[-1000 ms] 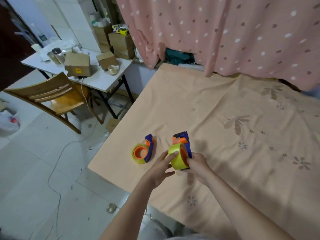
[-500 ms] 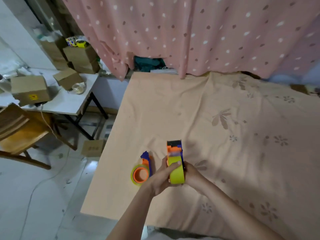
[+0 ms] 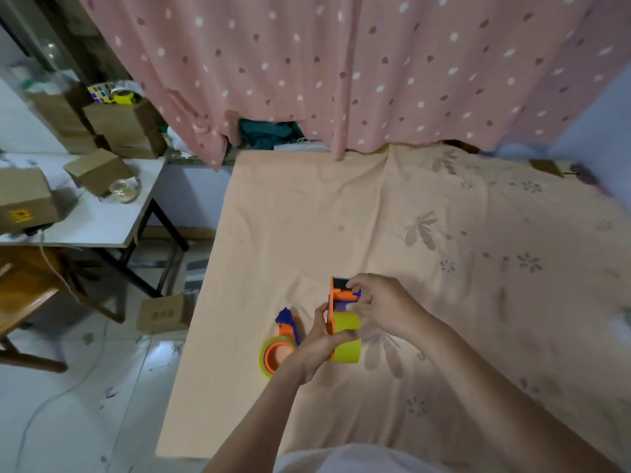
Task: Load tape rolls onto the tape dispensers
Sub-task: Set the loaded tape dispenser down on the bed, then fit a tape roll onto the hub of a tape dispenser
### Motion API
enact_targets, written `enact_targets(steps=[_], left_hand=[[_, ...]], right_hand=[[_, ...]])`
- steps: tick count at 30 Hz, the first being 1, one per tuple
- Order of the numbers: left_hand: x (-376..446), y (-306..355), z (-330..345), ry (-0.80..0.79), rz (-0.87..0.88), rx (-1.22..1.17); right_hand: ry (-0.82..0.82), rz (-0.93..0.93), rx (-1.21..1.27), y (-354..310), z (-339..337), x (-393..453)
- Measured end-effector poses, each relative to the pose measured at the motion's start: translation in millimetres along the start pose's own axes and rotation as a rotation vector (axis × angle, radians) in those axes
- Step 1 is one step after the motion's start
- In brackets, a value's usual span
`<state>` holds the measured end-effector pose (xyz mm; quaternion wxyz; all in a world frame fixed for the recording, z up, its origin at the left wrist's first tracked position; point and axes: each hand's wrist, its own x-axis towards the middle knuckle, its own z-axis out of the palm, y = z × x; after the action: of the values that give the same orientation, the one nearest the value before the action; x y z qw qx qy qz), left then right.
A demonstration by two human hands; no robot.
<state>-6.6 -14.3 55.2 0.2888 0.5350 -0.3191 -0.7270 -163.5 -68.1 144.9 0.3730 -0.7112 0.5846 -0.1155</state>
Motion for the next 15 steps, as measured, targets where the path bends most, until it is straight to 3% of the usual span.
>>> enact_targets(steps=[4,15], left_hand=[[4.7,6.1,3.3,-0.066,0.014,0.070],[9.4,11.9,10.9,-0.077,0.007,0.070]], right_hand=[[-0.092,0.030,-0.171,-9.1,-1.5,12.0],[-0.104,0.085,-0.126,-13.4,-10.2,12.6]])
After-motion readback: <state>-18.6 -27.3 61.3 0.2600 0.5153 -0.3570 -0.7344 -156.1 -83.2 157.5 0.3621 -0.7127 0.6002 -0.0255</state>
